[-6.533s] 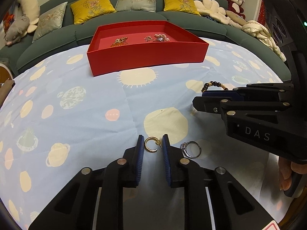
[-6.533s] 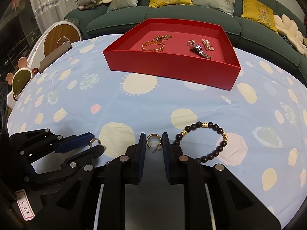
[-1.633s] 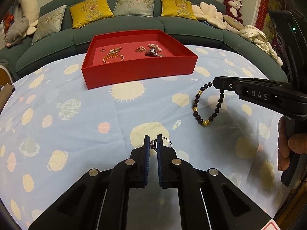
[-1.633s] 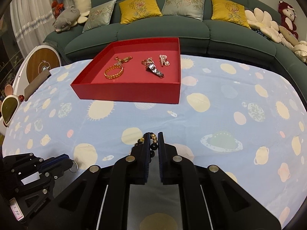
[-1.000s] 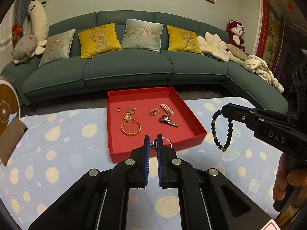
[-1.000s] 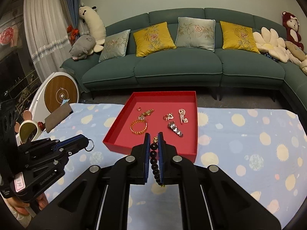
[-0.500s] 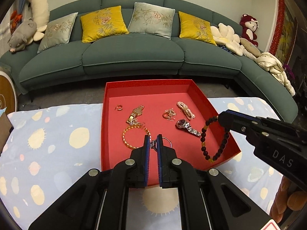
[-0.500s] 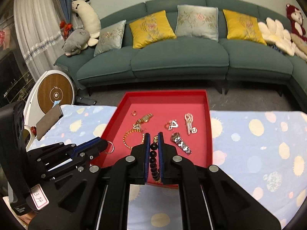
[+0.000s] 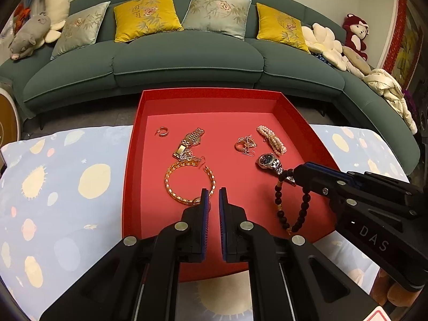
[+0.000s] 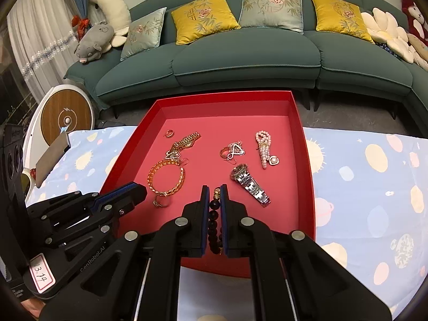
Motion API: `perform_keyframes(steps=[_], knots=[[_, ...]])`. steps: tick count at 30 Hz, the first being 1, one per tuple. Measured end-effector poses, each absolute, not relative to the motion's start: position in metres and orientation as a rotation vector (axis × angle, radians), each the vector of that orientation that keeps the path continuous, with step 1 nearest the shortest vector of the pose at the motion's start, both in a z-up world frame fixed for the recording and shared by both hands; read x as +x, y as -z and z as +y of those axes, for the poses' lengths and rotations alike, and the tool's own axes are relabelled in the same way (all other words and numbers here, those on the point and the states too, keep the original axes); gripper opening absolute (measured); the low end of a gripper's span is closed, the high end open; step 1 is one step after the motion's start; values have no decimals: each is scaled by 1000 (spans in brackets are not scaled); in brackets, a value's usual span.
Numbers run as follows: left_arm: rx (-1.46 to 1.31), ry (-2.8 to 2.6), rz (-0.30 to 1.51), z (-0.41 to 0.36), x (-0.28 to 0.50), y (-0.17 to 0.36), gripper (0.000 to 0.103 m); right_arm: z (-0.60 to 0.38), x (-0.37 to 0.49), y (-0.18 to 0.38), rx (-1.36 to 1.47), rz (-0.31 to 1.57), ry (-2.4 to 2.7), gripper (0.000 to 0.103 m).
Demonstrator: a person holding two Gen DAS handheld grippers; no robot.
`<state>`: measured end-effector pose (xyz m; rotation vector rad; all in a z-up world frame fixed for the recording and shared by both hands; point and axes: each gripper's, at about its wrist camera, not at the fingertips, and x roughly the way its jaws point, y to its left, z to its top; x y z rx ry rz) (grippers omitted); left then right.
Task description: Organize jewelry
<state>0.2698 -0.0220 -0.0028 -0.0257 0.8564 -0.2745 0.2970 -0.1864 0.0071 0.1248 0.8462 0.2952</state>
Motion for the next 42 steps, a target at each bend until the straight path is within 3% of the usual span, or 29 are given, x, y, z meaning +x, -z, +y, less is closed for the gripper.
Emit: perform_keyframes(steps=[7,9,22,24,28,29,30,32,39,42], knots=[[-50,243,856,-16,272,3,13,-176,310,-11,143,831,-339,8],[-49,228,844,-12,272,1,28,-175,313,-16,157,810,-349,9],[-37,179,722,27,223,-61,28,-209,236,-86,178,692,-350,11],[-35,171,704,30,206,-73,32,-217,218,-98,202,670,-343,17],[-31,159,666,30,169,-90,40,-229,182,-109,236,638,-324,19],[-30,153,659,28,161,-93,48,-230,174,-110,237,632,-313,20],[-32,150,656,27,152,-94,52,-231,166,-109,236,629,-302,27],[-28,150,657,23,137,-94,53,-229,153,-108,224,629,-282,35],[-1,102,683,9,100,-82,53,-212,120,-92,149,650,-249,36],[-20,79,707,10,92,-74,56,-205,109,-79,138,668,-232,46]])
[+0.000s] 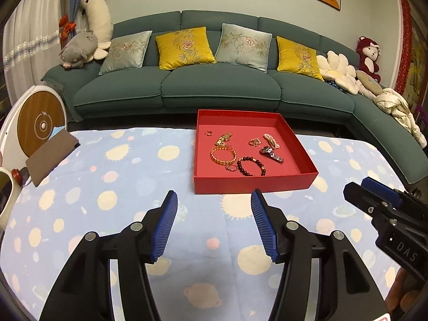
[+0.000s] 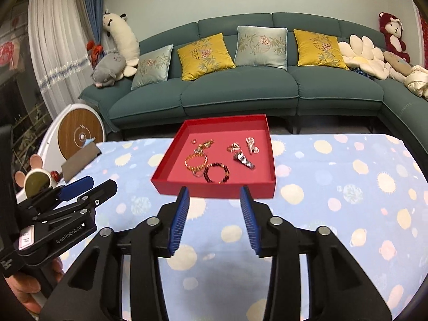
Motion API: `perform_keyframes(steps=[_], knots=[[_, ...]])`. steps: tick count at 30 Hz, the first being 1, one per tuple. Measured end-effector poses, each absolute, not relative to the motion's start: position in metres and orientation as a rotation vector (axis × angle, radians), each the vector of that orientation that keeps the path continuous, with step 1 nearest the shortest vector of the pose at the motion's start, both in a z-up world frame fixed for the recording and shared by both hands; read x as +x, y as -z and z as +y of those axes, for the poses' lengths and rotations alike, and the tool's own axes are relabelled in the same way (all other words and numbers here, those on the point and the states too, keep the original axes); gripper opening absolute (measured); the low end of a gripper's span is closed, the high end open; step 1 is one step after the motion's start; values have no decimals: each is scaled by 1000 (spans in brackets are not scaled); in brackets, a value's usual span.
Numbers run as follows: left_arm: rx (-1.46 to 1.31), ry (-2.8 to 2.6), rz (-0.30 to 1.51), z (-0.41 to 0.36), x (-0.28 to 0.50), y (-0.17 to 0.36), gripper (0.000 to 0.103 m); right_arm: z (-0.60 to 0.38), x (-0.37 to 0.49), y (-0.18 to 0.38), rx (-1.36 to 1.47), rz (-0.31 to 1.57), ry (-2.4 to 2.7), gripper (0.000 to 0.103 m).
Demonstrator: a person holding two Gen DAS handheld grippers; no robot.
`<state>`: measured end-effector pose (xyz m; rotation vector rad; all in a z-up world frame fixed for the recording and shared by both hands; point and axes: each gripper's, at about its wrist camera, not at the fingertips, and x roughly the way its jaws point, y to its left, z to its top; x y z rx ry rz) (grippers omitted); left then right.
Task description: Organize jewelry
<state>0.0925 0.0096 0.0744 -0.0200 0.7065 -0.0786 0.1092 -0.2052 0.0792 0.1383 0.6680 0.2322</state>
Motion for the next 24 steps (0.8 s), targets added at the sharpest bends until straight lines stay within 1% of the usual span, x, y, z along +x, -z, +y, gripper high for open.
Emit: perform_keyframes(steps=[6,7,9,14,18,24], knots=[[-13,59,735,4,86,-58,57,-194,104,-56,106,720,-195,48],[-10,58,740,3,86,-55,58,-192,104,-53,100,726,-186,50],[0,56,749,0,85,-50,61,-189,103,-49,85,719,-171,63],[22,40,765,-3,87,-42,61,-181,101,-44,16,705,-132,68],[24,26,771,-1,89,-38,61,-183,104,-40,18,714,-122,76],[39,2,772,-1,95,-32,61,-181,109,-33,10,731,-107,79]])
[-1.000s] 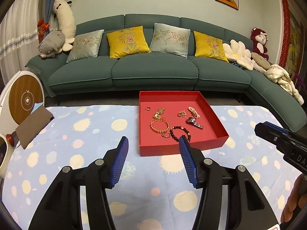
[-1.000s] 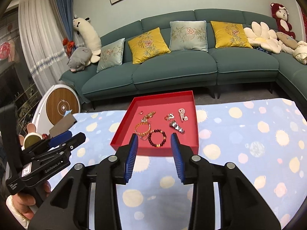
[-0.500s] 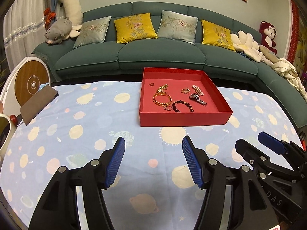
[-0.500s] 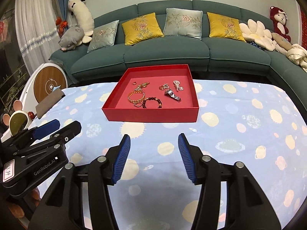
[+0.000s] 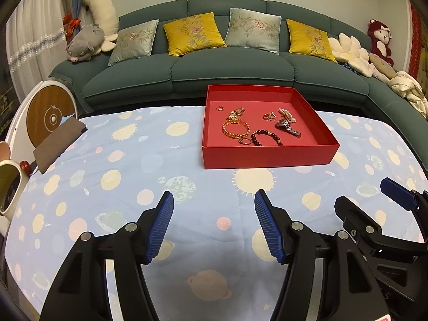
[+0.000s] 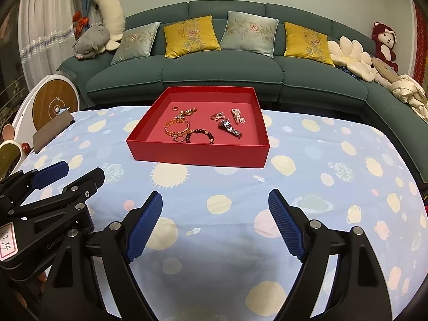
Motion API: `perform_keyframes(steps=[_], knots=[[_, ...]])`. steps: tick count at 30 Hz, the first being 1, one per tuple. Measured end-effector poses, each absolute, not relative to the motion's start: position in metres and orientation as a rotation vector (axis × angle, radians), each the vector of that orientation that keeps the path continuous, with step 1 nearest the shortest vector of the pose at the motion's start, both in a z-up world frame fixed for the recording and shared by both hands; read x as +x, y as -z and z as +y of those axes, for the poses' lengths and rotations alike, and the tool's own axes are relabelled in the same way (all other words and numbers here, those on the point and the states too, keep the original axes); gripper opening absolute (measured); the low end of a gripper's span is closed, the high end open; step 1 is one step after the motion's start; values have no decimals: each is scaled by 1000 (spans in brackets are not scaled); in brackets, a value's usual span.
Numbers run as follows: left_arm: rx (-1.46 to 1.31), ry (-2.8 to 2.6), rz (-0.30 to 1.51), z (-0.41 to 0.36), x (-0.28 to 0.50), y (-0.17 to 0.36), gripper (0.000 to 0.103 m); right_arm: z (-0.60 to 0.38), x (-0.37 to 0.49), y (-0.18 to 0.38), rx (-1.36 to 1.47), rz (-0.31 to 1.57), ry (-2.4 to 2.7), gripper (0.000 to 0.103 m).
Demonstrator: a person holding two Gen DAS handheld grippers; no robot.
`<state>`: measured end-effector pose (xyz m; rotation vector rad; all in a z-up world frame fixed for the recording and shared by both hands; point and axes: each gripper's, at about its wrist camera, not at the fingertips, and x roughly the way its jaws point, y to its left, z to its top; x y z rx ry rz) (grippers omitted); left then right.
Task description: Organize jewelry
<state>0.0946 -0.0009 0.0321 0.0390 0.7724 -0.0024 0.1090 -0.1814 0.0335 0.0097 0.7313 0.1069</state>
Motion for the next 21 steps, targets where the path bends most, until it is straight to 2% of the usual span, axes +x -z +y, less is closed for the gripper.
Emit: perform_keyframes(steps=[21], knots=[[-15,-70,868,5,133,4,61,-181,144,-4,32,790,-81,87]])
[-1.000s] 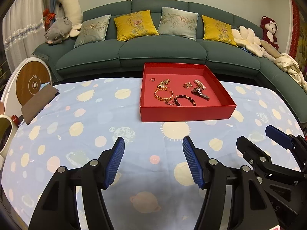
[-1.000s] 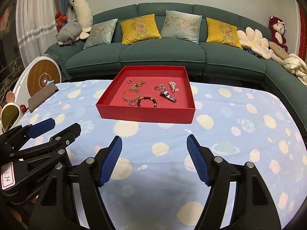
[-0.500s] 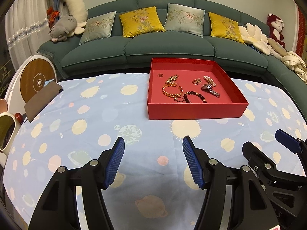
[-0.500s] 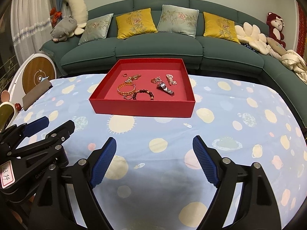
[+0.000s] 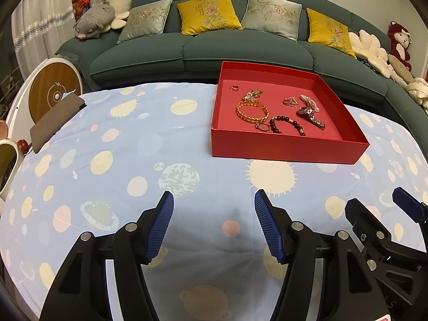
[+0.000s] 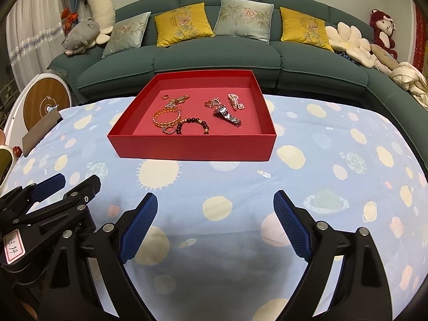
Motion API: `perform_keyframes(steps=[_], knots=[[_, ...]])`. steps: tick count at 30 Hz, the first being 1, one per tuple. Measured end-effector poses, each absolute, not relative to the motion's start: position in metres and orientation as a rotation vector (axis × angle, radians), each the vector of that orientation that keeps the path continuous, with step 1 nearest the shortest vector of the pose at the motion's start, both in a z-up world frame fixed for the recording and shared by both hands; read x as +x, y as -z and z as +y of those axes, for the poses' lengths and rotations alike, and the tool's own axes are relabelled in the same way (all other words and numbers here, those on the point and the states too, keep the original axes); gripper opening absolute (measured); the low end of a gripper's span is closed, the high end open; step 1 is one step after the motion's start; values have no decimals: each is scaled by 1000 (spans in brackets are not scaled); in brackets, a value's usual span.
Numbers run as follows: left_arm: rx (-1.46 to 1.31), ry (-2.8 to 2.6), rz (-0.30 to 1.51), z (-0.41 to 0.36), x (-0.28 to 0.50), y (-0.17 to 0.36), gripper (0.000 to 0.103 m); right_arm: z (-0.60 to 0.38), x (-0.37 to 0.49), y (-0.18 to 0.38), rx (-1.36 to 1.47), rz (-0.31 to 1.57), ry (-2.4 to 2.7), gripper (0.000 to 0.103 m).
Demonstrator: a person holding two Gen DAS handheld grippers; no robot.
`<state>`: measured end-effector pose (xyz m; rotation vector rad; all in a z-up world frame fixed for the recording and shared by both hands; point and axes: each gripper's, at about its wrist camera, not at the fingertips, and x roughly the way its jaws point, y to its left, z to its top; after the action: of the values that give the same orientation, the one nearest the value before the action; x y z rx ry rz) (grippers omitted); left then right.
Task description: Organize jewelry
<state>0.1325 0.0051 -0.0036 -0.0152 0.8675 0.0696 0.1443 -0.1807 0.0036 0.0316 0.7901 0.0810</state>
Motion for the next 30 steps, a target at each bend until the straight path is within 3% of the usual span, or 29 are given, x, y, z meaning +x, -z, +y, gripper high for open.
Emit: perform_keyframes(steps=[30], knots=[[-9,-93,862,1,135,7,64,-185,149,0,60,787,-64,87]])
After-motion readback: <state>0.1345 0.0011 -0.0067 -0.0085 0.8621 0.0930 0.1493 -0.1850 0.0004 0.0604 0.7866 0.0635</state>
